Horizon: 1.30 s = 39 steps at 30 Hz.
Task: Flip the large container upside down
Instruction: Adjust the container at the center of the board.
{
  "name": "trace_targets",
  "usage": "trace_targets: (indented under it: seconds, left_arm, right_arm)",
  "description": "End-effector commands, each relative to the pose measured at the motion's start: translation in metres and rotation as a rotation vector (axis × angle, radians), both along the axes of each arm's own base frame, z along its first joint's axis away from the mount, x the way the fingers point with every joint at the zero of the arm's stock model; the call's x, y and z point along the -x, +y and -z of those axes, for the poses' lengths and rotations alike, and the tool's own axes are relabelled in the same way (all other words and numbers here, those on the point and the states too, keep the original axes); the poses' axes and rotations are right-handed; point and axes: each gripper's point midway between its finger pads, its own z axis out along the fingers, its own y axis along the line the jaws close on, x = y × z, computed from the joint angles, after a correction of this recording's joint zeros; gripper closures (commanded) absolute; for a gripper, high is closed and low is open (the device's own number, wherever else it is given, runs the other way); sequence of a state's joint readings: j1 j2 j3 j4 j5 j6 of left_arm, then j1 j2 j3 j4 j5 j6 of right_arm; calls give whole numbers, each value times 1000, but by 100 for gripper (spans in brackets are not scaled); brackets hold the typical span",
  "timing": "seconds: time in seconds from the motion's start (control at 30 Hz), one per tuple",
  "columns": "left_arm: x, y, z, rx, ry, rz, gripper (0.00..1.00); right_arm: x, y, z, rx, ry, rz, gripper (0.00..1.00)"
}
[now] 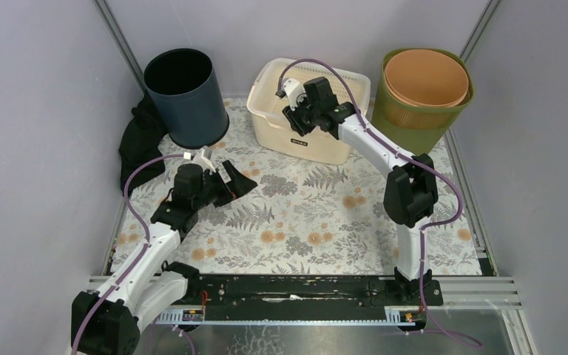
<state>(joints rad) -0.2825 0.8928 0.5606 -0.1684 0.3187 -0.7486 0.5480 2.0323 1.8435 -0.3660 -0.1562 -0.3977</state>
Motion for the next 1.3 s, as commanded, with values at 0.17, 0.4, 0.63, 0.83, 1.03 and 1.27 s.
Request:
trace_targets:
  seconds: [0.17, 0.4, 0.63, 0.83, 1.03, 1.27]
  left_arm:
    - [-2, -7, -19, 36, -78, 32, 0]
    - [3, -5, -25, 42, -88, 31, 0]
    - [8, -4, -28, 42, -95, 32, 0]
    - [11, -3, -31, 47, -98, 30, 0]
    - [15, -1, -32, 41, -98, 26, 0]
    - [17, 3, -40, 16, -109, 25, 0]
  right_arm:
    - [34, 21, -2, -19, 109, -7, 51]
    - [64, 26, 18, 56, 195, 70, 47]
    - [86, 36, 29, 32, 306, 218, 53]
    - [95, 59, 23, -59, 388, 345, 55]
    - [74, 73, 15, -156, 403, 466, 51]
    - [30, 89, 0, -245, 401, 490, 54]
